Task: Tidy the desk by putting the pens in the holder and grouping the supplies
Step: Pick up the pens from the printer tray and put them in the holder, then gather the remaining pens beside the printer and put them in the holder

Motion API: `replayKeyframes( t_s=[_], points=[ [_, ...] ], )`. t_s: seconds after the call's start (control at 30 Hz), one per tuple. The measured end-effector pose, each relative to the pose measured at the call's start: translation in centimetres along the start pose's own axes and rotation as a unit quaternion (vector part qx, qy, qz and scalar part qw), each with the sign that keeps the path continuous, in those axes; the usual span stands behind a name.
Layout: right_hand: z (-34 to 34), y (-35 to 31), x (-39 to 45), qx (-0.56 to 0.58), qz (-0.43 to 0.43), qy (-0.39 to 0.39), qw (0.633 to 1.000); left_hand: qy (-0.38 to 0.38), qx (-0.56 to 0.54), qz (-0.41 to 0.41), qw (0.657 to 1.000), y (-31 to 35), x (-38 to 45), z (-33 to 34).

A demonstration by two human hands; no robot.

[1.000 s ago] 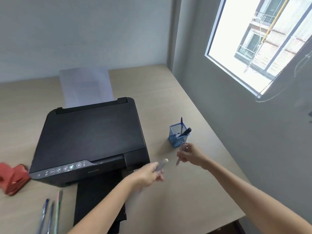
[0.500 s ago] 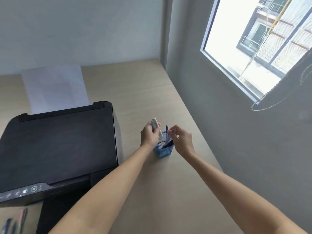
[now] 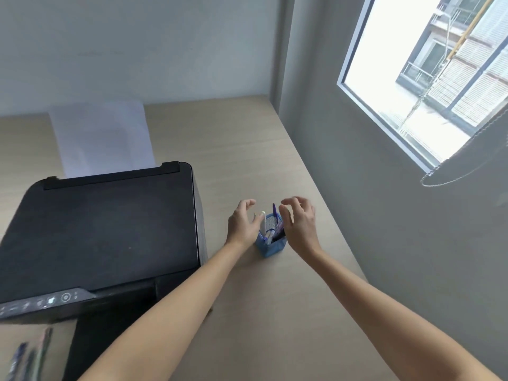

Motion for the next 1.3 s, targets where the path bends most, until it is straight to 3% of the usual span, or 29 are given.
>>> replayKeyframes(
  t_s=[0.2,0.37,0.57,0.7,0.83,0.93,1.03,1.1,1.3],
  points=[
    [-1.9,-10.7,-2.0,0.042,-0.133,0.062,0.988,0.004,-0.142,0.092,0.986,3.9,-7.2,-8.6],
    [2.5,-21.4,-7.5,0.073,-0.254,0.034,0.964,0.127,-0.132,0.13,0.974,-1.4,-14.8,-21.3],
    [11.9,-32.2,-17.3,0.117,-0.38,-0.086,0.914,0.311,0.023,-0.019,0.95,-16.7,-22.0,-35.4],
    [19.6,-35.7,-24.3,0.116,-0.415,-0.212,0.877,0.309,0.112,-0.17,0.929,-27.7,-25.0,-39.1],
    [27.6,-35.2,-28.9,0.059,-0.362,-0.337,0.867,0.209,0.171,-0.262,0.927,-33.8,-25.6,-38.4],
    [32.2,-33.4,-29.9,0.003,-0.28,-0.375,0.884,0.132,0.197,-0.285,0.929,-35.6,-25.3,-37.5],
    [35.6,-31.5,-30.1,-0.087,-0.185,-0.393,0.896,0.111,0.226,-0.301,0.92,-36.6,-25.1,-37.5],
    [37.8,-30.5,-30.6,-0.16,-0.148,-0.417,0.882,0.1,0.246,-0.309,0.913,-37.0,-25.0,-37.4],
    [42.4,-28.1,-31.2,-0.237,-0.05,-0.431,0.869,0.146,0.135,-0.318,0.927,-37.8,-25.2,-37.8]
  ],
)
Point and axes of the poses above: each hand's wrist, its own x-axis towards the middle knuckle, its own z-axis out of the palm, y = z × x, the point moved 9 cm from there along x, towards the middle knuckle, and after that the axes turned 1 degree about -x, right-handed, at the moved point
